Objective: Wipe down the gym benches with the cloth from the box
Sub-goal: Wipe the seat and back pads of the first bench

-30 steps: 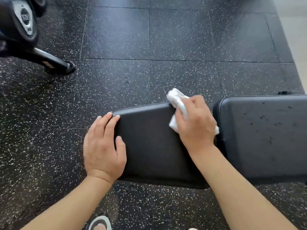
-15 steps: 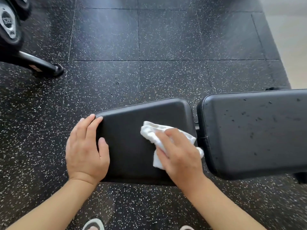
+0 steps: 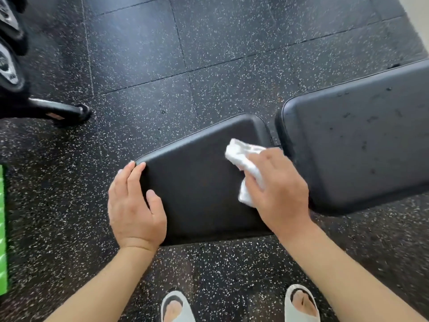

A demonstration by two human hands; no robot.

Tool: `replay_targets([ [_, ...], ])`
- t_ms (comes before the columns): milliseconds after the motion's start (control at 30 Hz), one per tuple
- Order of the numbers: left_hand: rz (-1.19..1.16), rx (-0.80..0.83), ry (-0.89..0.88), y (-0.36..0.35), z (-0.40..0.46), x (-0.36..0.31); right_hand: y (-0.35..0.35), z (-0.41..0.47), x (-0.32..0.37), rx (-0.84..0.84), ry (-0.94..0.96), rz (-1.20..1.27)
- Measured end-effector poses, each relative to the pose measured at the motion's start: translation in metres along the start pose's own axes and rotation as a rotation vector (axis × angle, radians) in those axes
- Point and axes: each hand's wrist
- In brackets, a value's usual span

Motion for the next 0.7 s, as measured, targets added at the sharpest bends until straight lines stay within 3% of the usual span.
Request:
replay_targets([
  [167, 0.003, -0.005, 0.01, -0.002, 0.0, 0.001, 0.011, -0.055, 0.001, 0.011, 0.101, -0.004],
  [333, -0.009, 0.007, 0.004, -0.003, 0.001, 0.004, -0.013, 0.053, -0.007, -0.065, -0.058, 0.006],
  [467, -0.01, 0.004, 0.003, -0.002, 0.0, 0.003, -0.03, 0.107, -0.004, -0.015, -0.119, -0.063],
  [700, -0.003, 0.009, 0.018, 0.001, 0.0, -0.001, -0.002, -0.035, 0.037, 0.18, 0.276, 0.008],
])
Point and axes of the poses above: each hand's wrist, its own z-axis towards the middle knuckle, its own y-axis out of the back of the hand, x = y × z, and after that the axes turned 5 degrees about y, right-handed
